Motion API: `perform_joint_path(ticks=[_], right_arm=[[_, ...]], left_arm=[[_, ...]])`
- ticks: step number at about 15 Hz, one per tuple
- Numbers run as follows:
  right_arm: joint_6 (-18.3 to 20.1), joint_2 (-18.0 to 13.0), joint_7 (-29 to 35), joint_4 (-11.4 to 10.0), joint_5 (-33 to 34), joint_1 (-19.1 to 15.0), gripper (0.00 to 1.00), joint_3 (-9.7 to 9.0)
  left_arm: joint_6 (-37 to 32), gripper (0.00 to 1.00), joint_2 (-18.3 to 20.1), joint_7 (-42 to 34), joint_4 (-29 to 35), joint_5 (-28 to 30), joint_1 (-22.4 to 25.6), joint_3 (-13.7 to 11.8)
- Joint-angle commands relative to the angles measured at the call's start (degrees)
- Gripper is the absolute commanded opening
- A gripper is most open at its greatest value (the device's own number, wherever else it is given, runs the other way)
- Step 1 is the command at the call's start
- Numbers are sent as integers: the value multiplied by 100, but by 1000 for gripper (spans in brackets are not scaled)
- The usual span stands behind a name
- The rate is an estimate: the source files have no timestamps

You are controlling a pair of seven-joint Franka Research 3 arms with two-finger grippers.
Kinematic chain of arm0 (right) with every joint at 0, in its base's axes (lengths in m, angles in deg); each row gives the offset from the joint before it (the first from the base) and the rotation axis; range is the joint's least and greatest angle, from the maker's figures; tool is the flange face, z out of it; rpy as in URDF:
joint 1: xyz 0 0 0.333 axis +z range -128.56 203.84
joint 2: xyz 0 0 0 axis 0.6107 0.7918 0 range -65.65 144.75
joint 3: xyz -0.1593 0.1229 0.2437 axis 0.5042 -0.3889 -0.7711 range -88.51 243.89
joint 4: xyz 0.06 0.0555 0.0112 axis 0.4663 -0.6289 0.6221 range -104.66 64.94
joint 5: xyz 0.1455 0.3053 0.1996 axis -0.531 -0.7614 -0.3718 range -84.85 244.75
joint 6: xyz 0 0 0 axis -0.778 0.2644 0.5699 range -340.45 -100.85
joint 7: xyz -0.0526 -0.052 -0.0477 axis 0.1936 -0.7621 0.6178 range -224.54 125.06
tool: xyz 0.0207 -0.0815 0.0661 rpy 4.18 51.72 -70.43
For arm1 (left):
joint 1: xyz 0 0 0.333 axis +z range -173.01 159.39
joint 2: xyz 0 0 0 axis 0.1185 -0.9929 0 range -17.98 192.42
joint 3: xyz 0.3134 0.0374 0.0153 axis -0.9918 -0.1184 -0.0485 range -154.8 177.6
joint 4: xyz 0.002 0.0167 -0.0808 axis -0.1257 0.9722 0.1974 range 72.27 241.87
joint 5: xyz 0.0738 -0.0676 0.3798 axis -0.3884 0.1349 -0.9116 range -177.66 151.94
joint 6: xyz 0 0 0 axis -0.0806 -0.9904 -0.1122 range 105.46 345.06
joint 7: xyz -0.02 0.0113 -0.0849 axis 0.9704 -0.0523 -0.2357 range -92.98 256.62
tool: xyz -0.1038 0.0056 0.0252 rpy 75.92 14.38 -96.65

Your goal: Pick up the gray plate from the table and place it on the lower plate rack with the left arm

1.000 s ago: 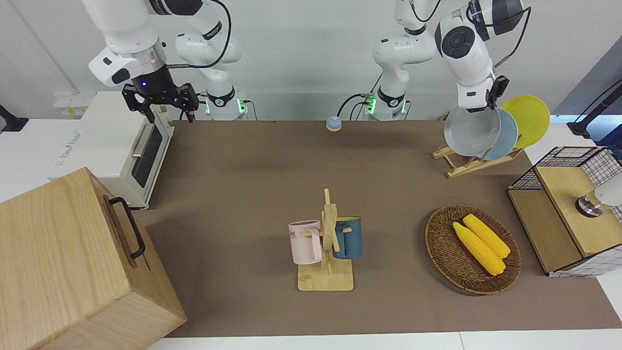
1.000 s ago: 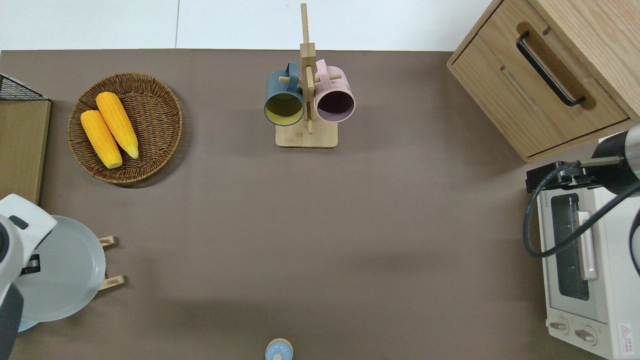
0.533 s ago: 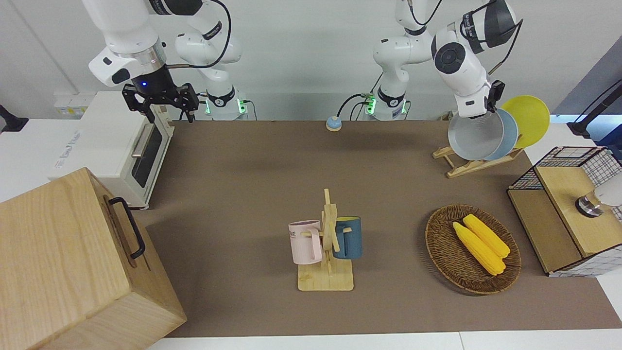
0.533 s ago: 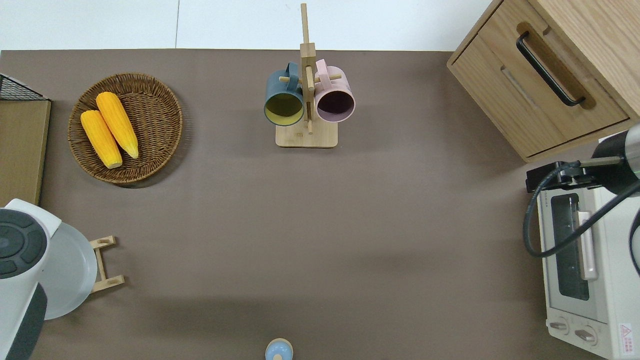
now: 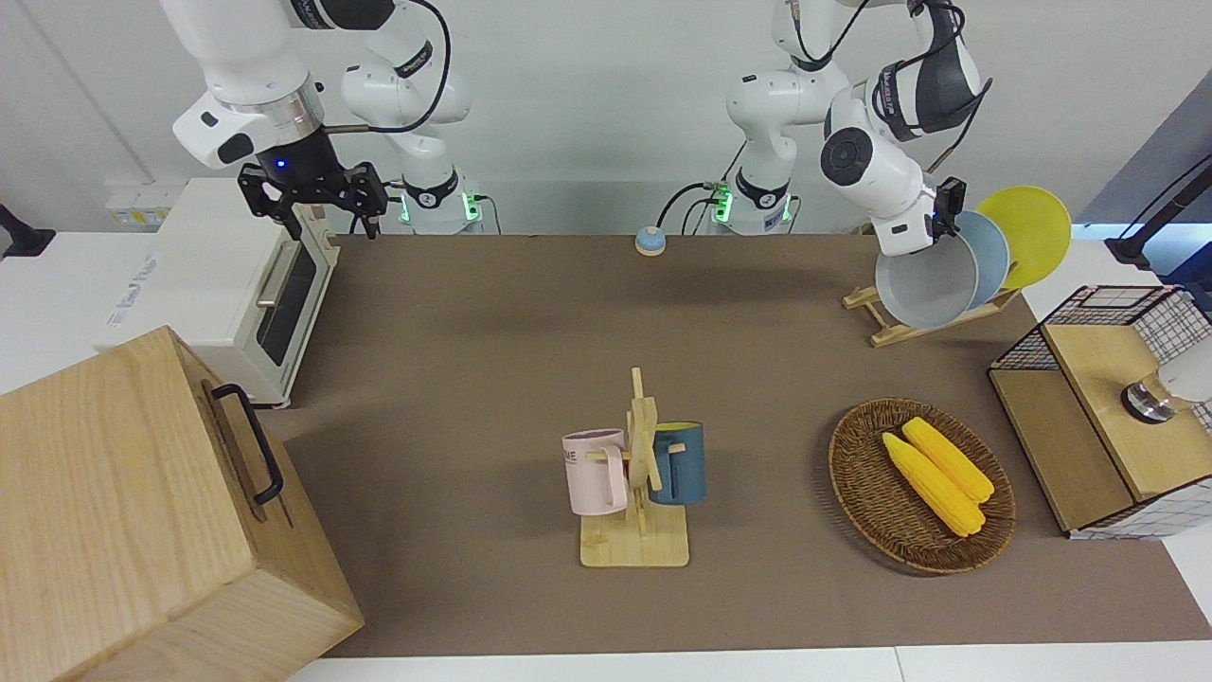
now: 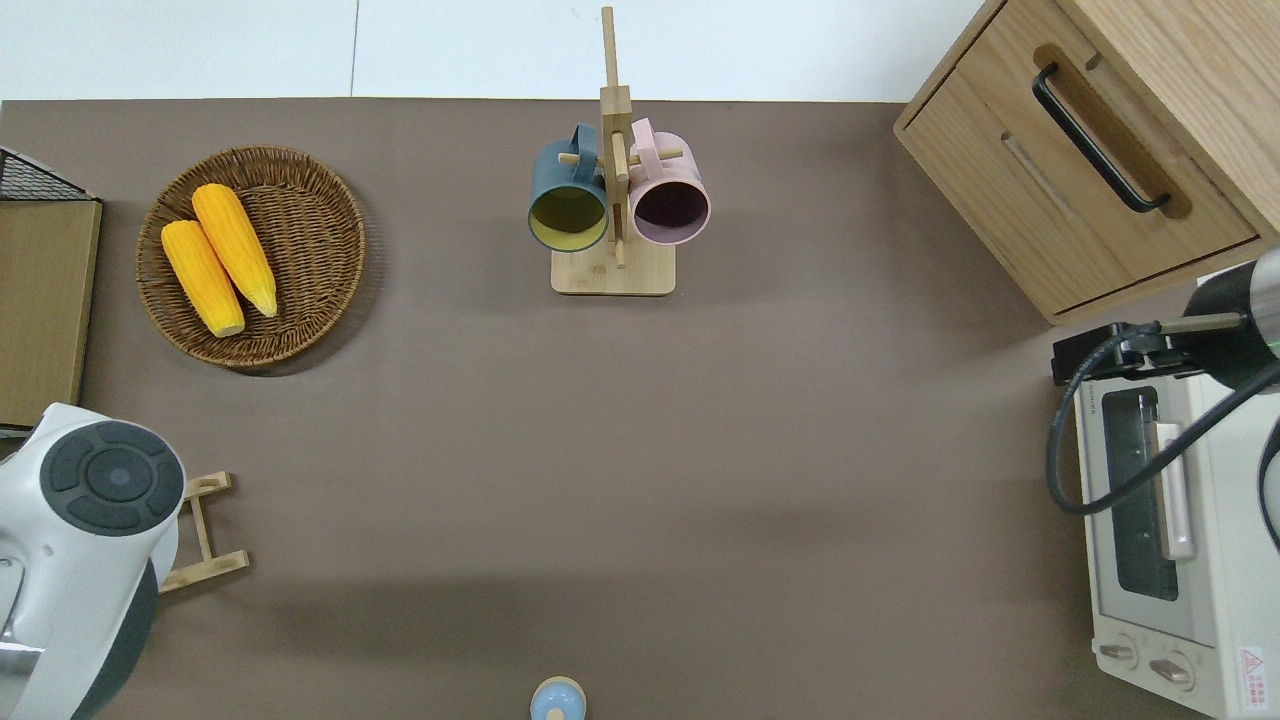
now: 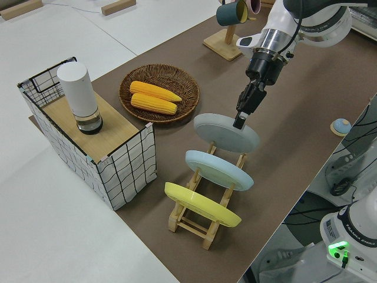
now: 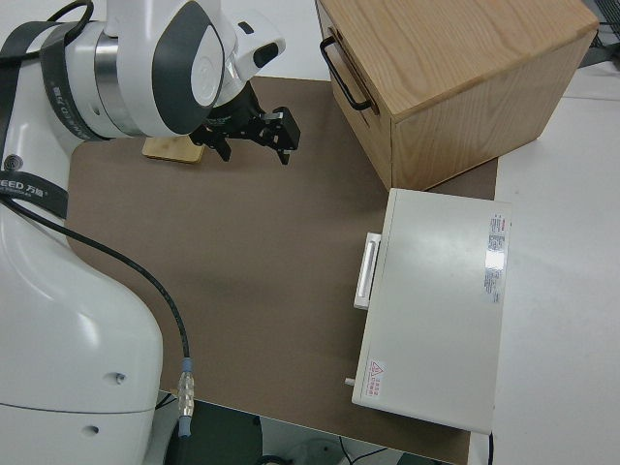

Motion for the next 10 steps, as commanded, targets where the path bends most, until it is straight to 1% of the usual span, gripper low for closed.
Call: perform_joint_path(ticks=[1, 3, 10], right_arm=[[5, 2, 22, 37, -15, 43, 983, 34], [5, 2, 22, 37, -15, 43, 983, 34], [5, 2, 22, 37, -15, 43, 983, 34]], left_arm=[[40, 0, -120, 536, 140, -160, -155, 55], [39, 0, -217, 791, 167, -177, -252, 73], [75, 0, -446, 985, 167, -195, -269, 73]])
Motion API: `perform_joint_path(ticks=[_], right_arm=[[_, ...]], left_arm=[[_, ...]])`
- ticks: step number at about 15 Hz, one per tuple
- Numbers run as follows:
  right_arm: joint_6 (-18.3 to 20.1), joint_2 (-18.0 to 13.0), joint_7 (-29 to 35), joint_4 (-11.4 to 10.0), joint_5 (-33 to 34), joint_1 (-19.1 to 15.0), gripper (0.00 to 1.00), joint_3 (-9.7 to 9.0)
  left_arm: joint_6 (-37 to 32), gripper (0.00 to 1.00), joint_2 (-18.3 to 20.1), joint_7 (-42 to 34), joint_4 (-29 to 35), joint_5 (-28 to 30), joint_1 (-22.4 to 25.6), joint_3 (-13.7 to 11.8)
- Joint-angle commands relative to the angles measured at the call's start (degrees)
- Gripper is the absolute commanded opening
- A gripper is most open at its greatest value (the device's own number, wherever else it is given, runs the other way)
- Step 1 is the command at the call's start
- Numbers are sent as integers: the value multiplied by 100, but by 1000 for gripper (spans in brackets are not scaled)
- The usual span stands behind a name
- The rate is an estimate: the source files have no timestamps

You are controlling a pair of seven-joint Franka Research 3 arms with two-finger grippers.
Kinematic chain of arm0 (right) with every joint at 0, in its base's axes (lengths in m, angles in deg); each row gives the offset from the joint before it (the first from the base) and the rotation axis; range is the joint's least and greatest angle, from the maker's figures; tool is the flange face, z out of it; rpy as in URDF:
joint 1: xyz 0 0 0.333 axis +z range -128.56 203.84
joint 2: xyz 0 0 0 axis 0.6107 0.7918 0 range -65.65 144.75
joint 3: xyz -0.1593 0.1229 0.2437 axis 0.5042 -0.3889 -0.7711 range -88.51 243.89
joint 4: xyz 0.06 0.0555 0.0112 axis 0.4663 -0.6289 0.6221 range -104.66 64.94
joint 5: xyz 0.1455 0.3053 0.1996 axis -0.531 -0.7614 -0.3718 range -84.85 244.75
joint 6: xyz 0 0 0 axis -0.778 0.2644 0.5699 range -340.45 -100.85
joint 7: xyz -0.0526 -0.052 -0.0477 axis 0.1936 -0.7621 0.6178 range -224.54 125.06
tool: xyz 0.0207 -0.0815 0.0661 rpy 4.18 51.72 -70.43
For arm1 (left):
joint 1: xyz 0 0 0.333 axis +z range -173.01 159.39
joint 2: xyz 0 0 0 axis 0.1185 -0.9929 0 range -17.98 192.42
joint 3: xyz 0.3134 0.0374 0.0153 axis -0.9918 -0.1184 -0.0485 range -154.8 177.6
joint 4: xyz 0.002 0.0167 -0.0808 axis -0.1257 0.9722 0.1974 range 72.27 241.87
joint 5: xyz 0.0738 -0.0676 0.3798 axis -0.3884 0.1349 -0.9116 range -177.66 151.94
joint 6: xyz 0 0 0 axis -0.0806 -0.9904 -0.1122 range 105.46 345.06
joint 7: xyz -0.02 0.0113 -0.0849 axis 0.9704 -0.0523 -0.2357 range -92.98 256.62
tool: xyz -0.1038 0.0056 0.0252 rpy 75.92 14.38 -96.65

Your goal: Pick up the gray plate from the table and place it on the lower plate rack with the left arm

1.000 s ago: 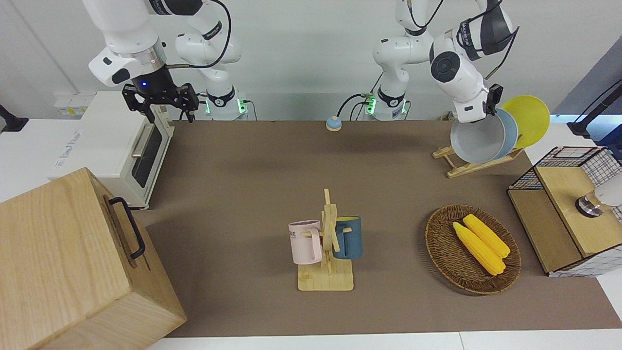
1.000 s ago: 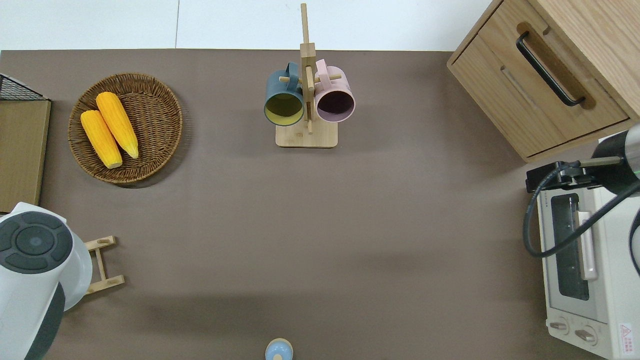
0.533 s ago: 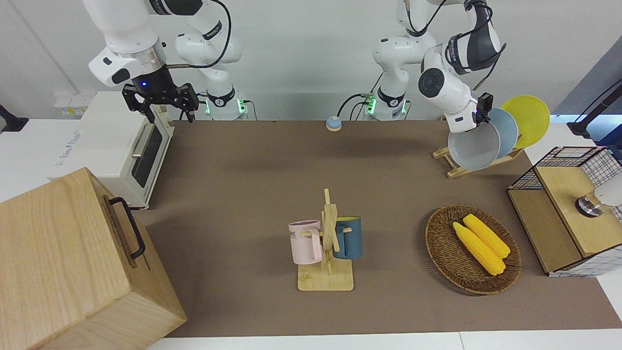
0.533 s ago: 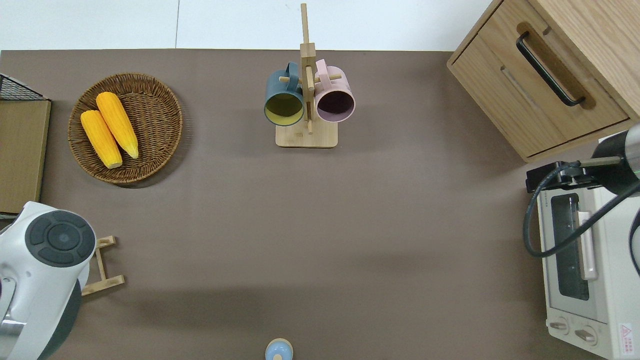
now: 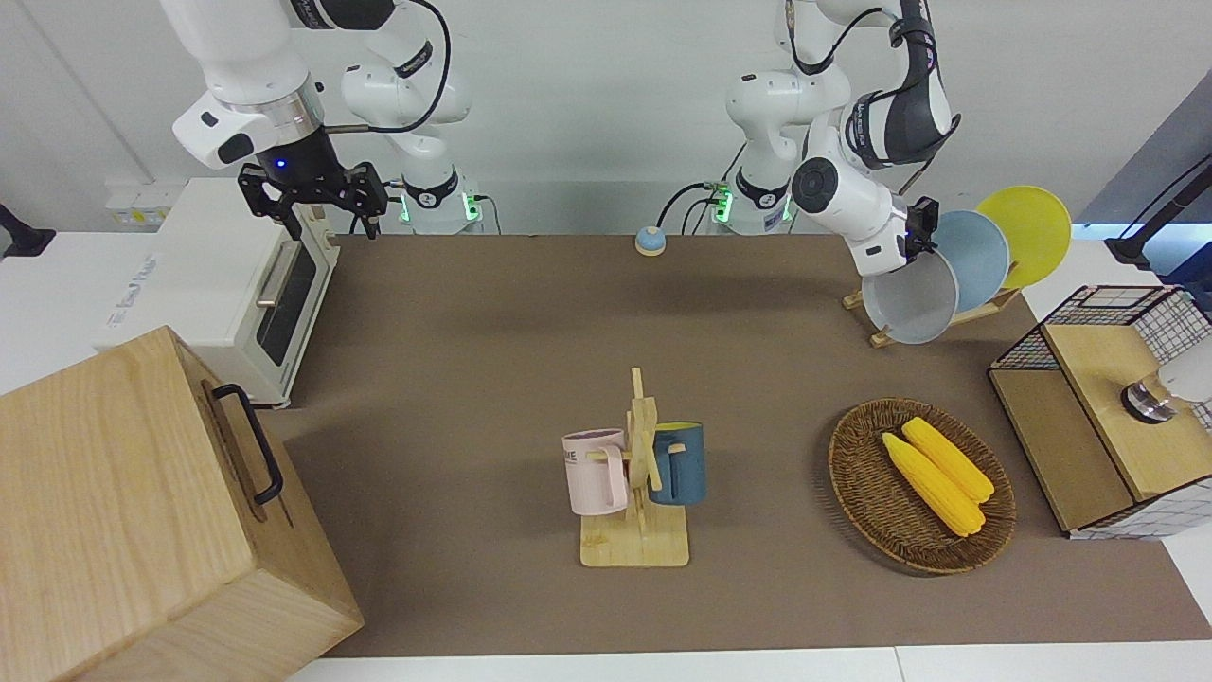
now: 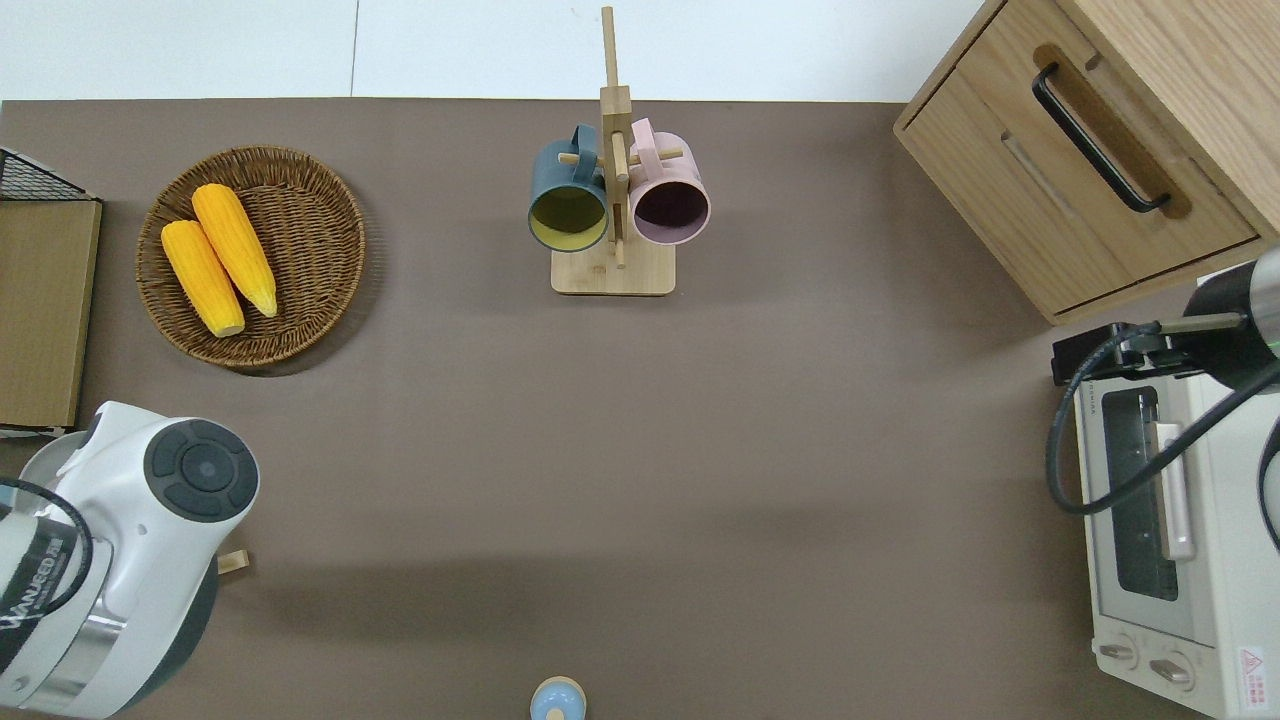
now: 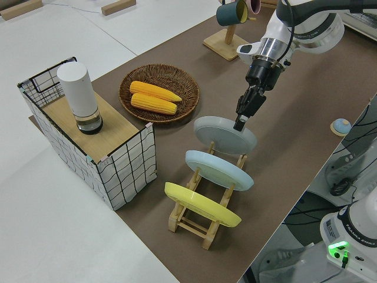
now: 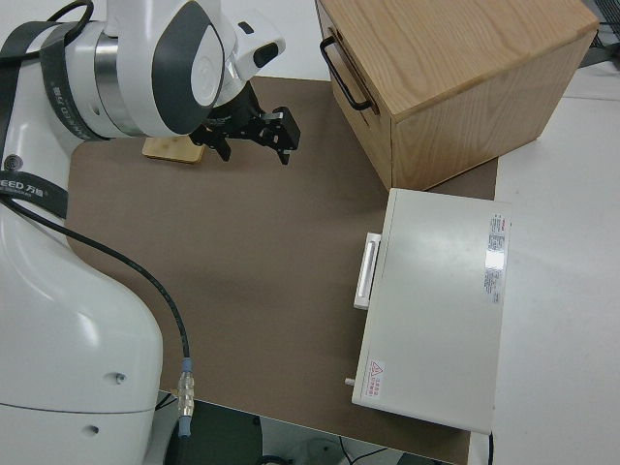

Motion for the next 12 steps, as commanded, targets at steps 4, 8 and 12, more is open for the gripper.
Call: perform_joint_path(ticks=[4, 8, 12], right_arm=[[5, 2, 22, 37, -15, 43, 983, 34], [5, 2, 22, 37, -15, 43, 983, 34], [14, 2, 22, 37, -15, 43, 983, 34]], left_arm=[[74, 188, -47, 159, 77, -142, -79, -43], [57, 503, -47, 150, 77, -186, -79, -43], [48, 1000, -38, 132, 68, -257, -79, -25]])
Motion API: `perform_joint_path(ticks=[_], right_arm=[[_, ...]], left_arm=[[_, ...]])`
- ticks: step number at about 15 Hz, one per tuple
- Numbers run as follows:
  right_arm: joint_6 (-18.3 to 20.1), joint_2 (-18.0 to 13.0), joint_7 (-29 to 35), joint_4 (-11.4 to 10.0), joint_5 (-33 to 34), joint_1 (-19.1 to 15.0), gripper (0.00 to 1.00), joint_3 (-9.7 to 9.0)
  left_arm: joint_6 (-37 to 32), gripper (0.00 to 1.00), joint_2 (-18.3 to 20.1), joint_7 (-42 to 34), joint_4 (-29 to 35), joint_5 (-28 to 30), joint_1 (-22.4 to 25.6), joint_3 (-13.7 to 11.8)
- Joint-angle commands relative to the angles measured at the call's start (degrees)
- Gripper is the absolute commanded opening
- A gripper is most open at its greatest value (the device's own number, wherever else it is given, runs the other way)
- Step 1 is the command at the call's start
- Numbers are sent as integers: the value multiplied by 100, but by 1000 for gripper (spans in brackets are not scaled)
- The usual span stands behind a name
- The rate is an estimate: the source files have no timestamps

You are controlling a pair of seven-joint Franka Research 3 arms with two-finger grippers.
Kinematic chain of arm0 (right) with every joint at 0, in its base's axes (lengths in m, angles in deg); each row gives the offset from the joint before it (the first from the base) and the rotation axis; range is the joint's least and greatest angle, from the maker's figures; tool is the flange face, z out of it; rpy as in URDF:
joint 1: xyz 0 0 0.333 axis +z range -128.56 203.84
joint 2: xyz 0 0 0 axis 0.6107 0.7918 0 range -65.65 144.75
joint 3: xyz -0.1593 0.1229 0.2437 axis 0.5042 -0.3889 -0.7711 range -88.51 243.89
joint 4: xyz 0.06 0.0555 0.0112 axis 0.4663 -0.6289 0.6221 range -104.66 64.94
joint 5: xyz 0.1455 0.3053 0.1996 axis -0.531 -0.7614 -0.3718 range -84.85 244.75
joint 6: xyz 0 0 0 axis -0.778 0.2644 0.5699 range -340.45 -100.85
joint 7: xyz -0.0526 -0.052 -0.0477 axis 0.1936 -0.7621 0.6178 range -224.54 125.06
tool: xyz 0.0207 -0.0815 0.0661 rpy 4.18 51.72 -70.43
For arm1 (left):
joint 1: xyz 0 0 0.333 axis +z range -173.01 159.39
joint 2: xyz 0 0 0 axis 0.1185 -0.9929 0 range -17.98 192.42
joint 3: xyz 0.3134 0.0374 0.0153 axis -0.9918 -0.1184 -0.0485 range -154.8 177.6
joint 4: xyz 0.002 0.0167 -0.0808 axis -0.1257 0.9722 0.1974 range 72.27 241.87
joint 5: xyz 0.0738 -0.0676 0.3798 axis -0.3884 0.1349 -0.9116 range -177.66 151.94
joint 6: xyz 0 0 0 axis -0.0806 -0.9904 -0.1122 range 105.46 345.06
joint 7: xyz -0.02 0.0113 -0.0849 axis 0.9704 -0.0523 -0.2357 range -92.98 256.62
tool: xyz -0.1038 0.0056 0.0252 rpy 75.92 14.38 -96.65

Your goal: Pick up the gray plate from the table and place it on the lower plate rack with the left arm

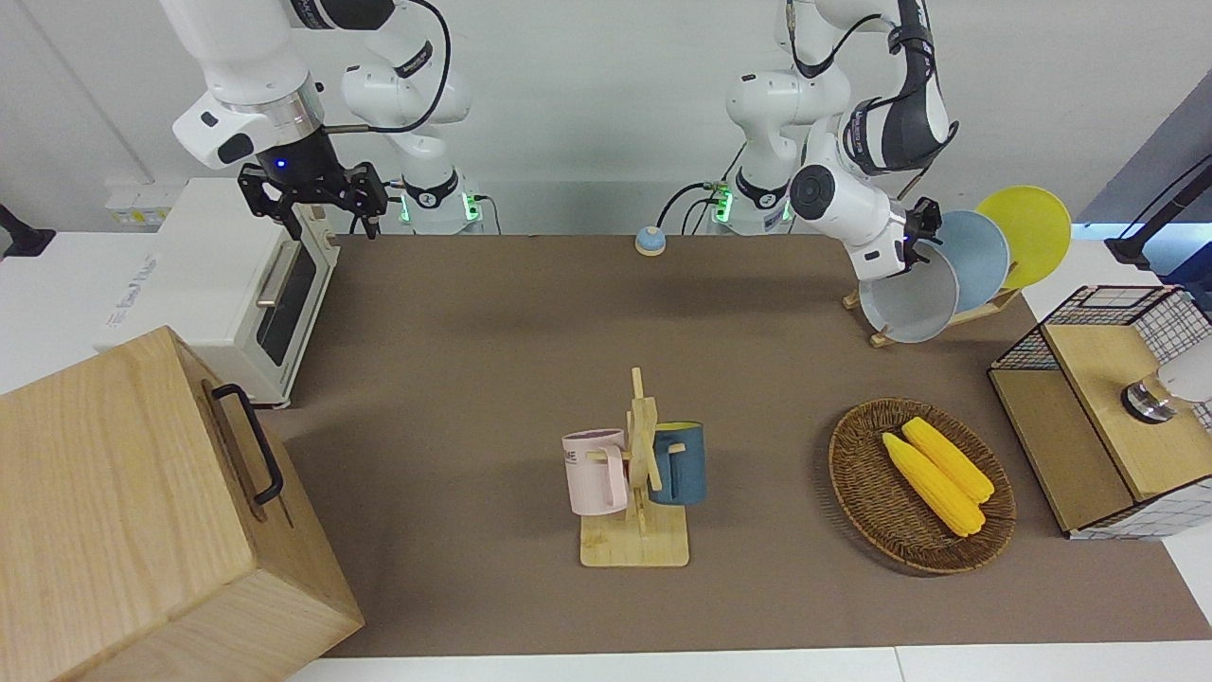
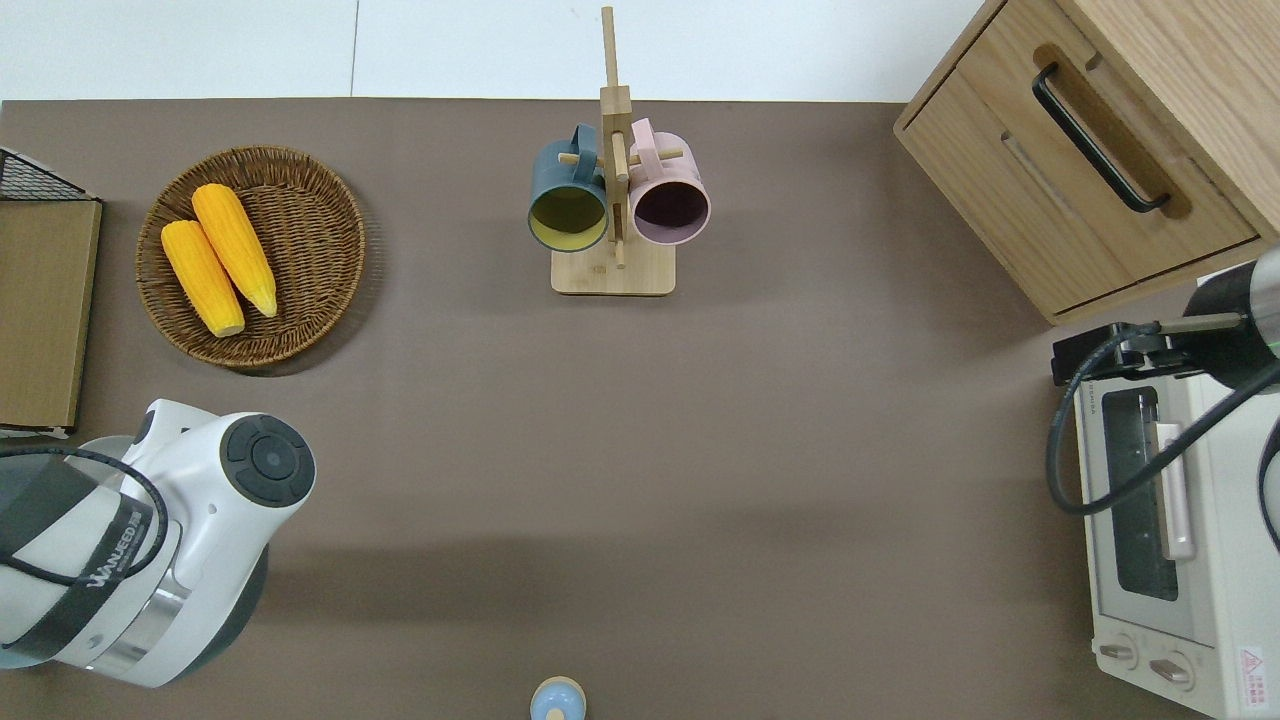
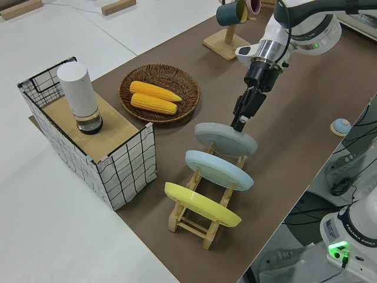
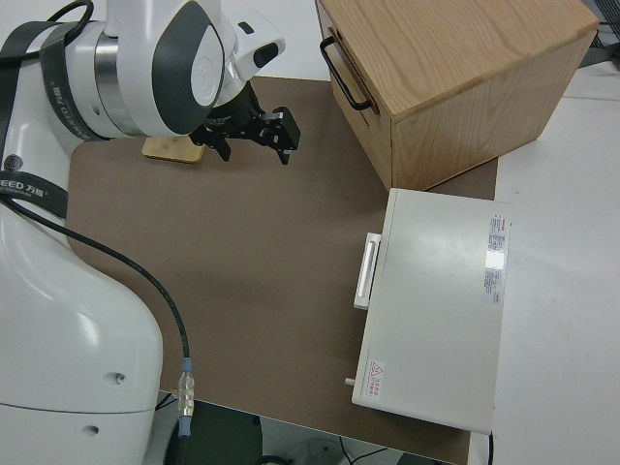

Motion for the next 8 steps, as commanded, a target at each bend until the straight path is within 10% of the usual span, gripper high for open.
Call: perform_joint_path(ticks=[1, 8], right_arm=[[5, 2, 22, 37, -15, 43, 983, 34], [14, 2, 22, 37, -15, 43, 983, 34]], left_arm=[[30, 1000, 29, 48, 51, -153, -72, -25], [-226, 1000, 82, -761, -432, 5, -72, 150]])
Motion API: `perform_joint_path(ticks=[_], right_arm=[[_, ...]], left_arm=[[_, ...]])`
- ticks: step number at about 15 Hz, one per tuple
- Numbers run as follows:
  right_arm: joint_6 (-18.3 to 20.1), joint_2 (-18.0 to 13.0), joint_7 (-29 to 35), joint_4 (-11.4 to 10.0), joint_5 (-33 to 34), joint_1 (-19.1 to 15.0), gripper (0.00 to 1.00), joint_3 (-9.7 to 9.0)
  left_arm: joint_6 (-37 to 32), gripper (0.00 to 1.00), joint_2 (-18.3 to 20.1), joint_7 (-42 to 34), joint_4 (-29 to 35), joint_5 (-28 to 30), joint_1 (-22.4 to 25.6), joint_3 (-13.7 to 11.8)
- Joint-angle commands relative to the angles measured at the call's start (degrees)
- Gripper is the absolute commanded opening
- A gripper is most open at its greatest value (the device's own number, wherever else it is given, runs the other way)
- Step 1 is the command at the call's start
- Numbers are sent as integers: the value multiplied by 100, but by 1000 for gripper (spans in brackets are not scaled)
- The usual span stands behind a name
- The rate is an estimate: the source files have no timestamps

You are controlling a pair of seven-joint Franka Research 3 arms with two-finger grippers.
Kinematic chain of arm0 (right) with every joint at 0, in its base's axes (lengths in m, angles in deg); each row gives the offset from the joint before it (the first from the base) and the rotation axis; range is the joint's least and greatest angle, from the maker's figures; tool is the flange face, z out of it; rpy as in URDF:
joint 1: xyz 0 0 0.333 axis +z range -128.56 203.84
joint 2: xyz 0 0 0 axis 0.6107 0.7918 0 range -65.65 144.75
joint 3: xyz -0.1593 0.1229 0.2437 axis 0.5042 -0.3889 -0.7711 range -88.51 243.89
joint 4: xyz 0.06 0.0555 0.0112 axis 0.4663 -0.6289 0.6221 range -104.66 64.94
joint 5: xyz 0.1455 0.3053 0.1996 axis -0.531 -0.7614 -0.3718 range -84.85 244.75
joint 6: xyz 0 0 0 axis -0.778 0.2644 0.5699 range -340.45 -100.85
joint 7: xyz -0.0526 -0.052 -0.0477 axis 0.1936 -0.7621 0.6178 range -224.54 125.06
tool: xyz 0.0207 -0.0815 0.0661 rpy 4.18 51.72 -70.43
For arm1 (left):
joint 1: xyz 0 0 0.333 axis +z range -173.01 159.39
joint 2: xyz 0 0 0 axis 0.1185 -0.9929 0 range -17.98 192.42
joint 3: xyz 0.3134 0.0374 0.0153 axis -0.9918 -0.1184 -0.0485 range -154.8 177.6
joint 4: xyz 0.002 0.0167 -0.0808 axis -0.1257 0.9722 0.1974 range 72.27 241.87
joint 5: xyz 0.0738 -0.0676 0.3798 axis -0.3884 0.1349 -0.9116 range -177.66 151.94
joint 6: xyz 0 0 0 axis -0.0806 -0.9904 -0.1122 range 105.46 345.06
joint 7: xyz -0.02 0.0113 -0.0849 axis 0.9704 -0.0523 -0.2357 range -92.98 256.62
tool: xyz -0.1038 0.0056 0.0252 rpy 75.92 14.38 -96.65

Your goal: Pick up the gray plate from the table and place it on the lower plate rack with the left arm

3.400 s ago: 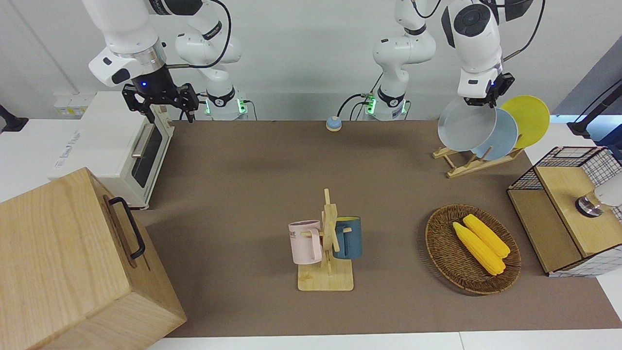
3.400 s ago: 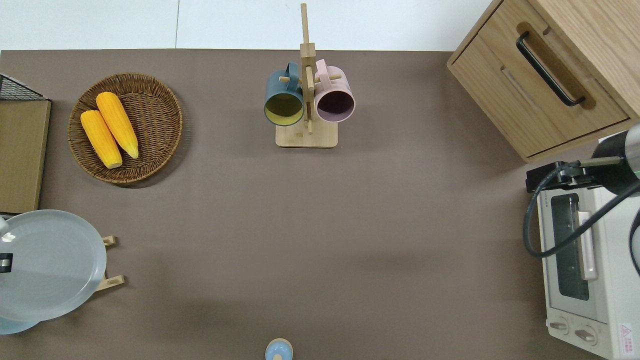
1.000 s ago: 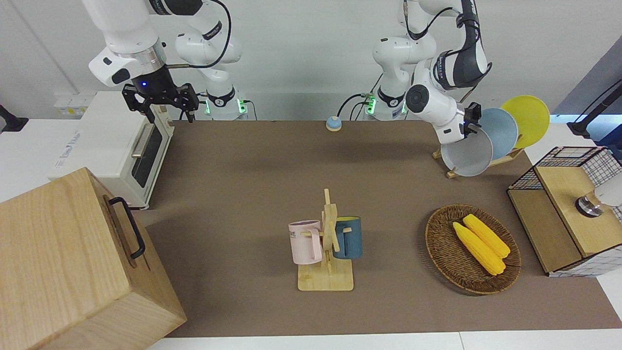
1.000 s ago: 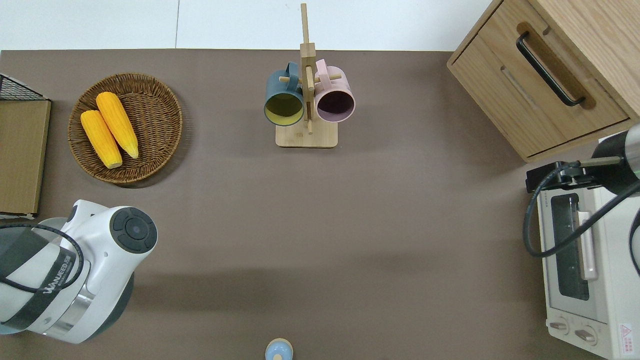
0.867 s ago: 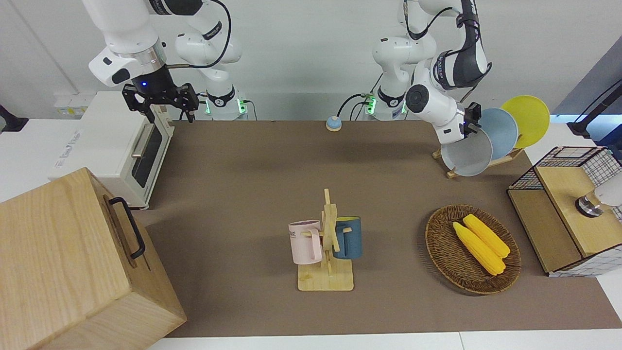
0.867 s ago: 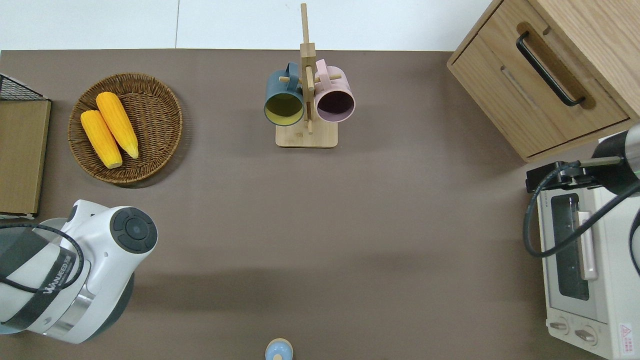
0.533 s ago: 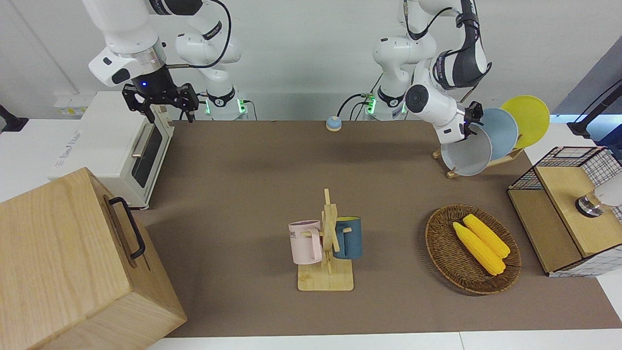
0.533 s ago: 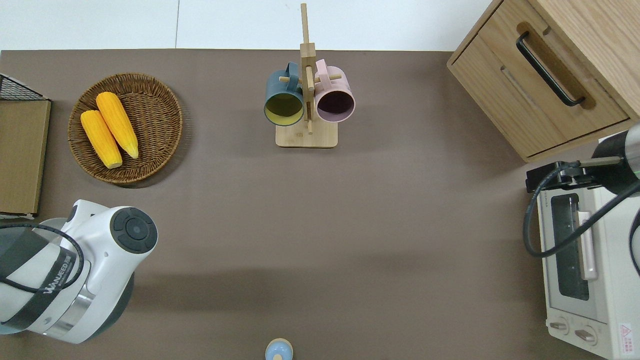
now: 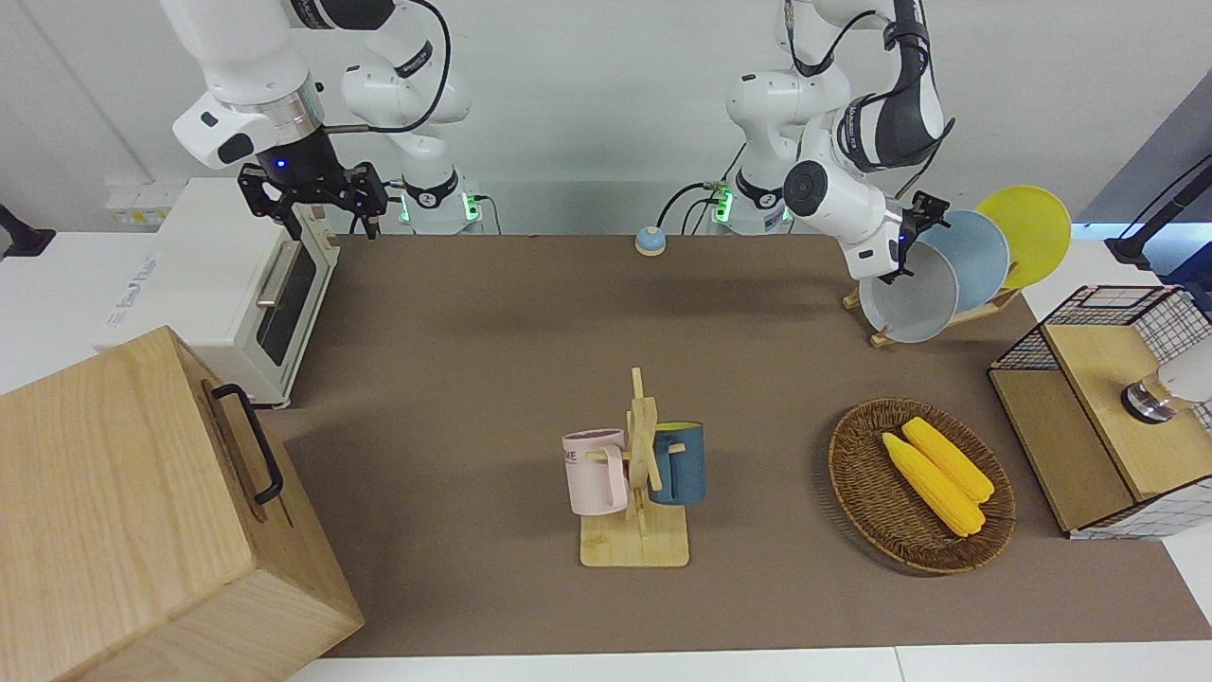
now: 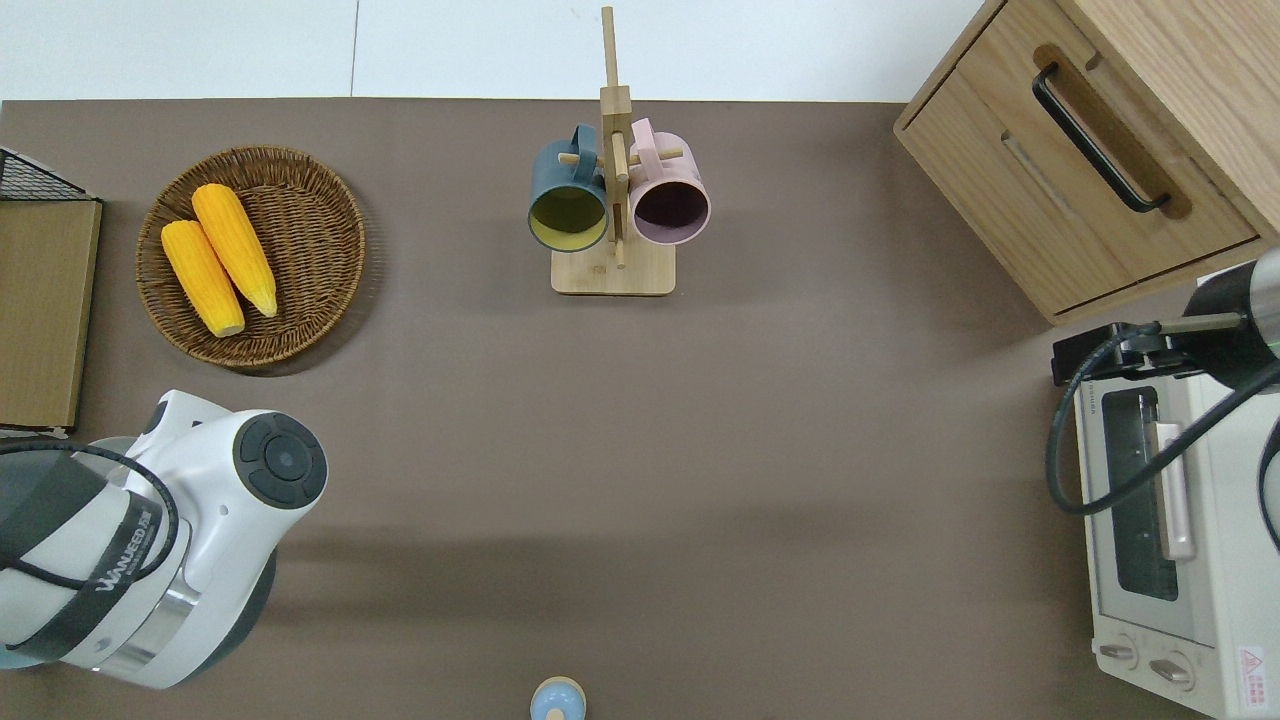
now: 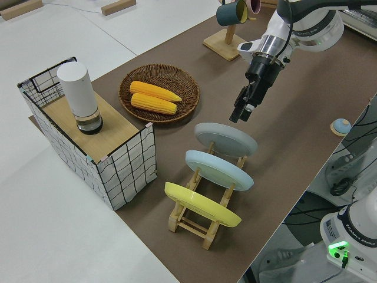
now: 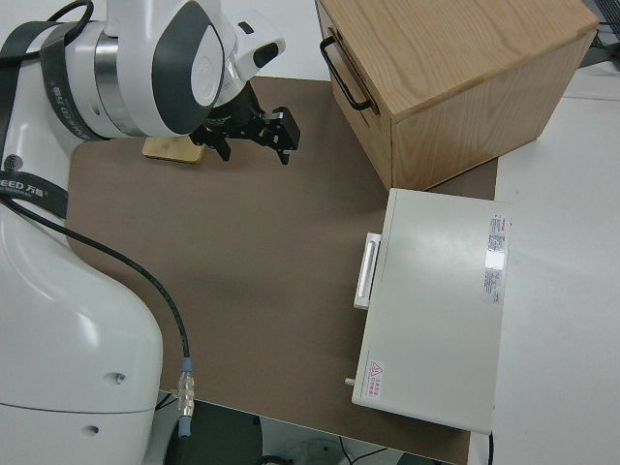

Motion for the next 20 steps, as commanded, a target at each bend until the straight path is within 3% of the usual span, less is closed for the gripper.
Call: perform_joint_path(ticks=[1, 11, 14, 16, 20], right_arm=[[5, 2, 22, 37, -15, 43, 983, 34], [14, 2, 22, 37, -15, 43, 983, 34], [5, 2, 22, 37, -15, 43, 983, 34], [5, 11, 22, 37, -15, 43, 983, 34], [5, 2, 22, 37, -15, 43, 983, 34]], left_arm=[[-178, 1000, 66, -339, -382, 93, -58, 62], [-959, 1000, 13, -1894, -2236, 2614, -41, 212], [-1004, 1000, 39, -2096, -2351, 3168, -58, 238], [-1021, 1000, 31, -2394, -2535, 3449, -50, 387], [-1057, 1000, 83, -2992, -2816, 4125, -41, 353]])
